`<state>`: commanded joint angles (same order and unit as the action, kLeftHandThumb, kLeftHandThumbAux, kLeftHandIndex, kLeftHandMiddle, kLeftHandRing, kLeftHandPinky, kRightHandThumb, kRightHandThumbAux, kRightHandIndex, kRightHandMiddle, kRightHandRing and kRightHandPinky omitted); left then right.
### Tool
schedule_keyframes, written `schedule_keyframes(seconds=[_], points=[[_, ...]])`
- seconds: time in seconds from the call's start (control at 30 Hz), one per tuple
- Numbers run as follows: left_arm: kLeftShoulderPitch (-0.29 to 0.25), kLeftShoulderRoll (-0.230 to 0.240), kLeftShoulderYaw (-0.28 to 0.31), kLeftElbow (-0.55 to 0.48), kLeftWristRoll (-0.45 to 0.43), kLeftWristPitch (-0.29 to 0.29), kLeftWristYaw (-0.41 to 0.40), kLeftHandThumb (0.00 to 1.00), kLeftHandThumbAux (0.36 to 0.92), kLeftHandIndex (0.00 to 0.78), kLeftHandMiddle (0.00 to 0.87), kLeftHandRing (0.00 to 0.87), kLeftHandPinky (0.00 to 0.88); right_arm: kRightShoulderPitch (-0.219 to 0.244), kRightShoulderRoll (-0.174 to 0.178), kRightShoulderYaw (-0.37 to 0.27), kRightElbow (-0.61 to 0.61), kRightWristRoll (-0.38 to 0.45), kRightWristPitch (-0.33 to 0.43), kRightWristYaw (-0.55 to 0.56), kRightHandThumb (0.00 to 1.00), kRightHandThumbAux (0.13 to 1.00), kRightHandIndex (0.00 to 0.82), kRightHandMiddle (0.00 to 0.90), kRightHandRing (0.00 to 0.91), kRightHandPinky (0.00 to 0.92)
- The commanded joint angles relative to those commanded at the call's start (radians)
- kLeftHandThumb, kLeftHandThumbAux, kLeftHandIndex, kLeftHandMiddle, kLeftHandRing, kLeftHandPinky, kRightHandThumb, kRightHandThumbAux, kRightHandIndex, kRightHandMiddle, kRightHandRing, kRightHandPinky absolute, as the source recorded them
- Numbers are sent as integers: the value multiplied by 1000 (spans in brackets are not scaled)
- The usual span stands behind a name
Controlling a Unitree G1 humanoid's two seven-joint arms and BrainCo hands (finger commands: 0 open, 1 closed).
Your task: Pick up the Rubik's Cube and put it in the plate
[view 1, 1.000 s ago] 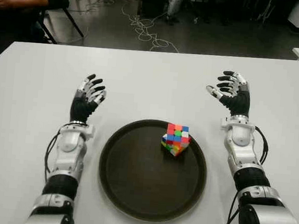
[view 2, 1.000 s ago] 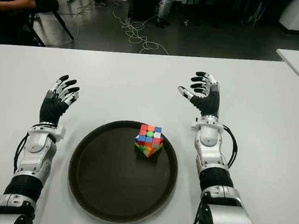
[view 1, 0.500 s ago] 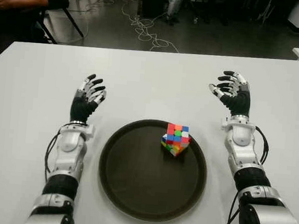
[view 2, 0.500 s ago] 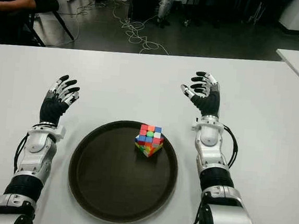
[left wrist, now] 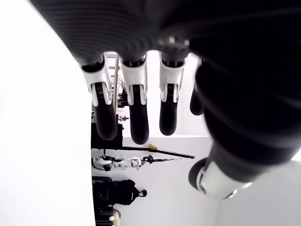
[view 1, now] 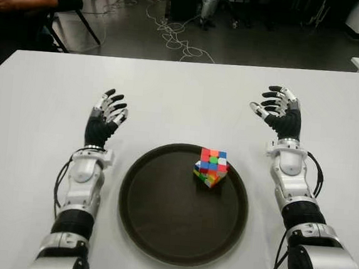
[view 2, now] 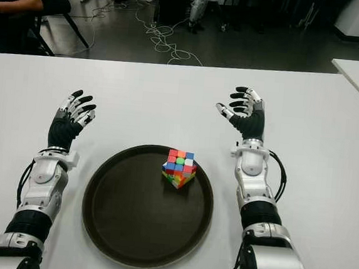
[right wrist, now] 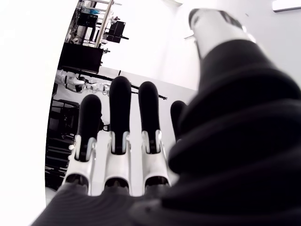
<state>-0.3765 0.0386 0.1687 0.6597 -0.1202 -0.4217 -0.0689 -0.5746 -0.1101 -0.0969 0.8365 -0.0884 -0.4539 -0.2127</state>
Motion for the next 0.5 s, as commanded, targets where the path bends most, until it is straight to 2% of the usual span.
schedule_keyframes(seconds=[0.5], points=[[2,2,0,1,8,-2,9,160,757,128,207,218,240,1,-2,3,-4,-5,8,-9,188,842,340,406,422,393]])
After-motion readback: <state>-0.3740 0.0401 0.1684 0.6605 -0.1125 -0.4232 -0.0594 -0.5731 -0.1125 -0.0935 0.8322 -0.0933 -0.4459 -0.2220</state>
